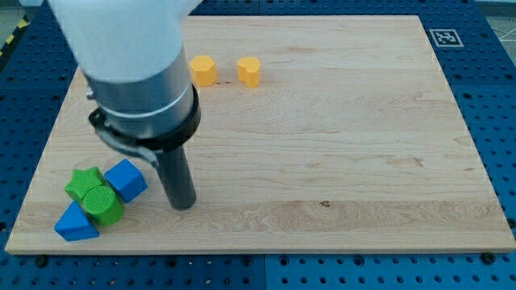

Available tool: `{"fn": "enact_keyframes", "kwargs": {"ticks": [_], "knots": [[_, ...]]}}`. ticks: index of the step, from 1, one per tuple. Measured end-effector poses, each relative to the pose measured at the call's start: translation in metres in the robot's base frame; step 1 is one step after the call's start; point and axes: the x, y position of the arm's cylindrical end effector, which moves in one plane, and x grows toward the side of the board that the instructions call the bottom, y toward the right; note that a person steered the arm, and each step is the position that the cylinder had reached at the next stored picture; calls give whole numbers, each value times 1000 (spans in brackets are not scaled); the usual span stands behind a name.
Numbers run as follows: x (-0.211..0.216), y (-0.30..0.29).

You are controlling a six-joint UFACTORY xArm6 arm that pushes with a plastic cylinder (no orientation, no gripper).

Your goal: Move your arm towards the blue triangle

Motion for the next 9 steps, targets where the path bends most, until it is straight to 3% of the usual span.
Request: {"fn": "enact_keyframes", "kwargs": {"ticks": [1,4,6,7,9], "knots": [[39,-3],[32,6],[-79,-4],[-100,-58],[-80,-203]]}}
